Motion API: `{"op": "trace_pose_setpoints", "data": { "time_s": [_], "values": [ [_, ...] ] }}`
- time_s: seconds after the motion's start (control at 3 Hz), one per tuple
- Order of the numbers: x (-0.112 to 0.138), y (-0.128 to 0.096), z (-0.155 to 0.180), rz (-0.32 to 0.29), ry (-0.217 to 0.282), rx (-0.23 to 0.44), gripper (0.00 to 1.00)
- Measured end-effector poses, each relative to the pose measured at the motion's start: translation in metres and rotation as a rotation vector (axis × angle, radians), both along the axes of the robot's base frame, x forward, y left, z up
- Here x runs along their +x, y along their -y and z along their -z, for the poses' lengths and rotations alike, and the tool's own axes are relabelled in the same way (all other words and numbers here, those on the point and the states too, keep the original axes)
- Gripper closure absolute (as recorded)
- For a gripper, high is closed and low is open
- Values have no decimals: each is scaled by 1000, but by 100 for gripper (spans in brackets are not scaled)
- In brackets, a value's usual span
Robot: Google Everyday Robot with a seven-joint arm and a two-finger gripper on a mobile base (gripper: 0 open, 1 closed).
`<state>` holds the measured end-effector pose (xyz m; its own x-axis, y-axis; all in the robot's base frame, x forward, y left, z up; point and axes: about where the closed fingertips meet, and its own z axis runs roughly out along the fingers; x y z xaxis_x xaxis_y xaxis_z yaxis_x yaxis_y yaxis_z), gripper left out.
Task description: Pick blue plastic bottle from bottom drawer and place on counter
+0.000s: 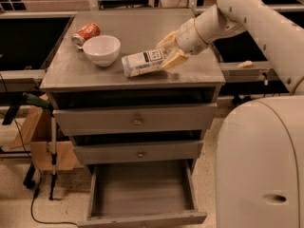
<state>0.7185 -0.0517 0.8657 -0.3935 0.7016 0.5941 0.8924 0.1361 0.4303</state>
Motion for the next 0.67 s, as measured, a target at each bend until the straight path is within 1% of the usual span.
{"op": "trace_pose_setpoints", "data": {
  "time_s": [0.33,0.67],
  "values": [
    [1,6,-3,20,5,7,0],
    [1,6,-3,21,5,7,0]
  ]
}}
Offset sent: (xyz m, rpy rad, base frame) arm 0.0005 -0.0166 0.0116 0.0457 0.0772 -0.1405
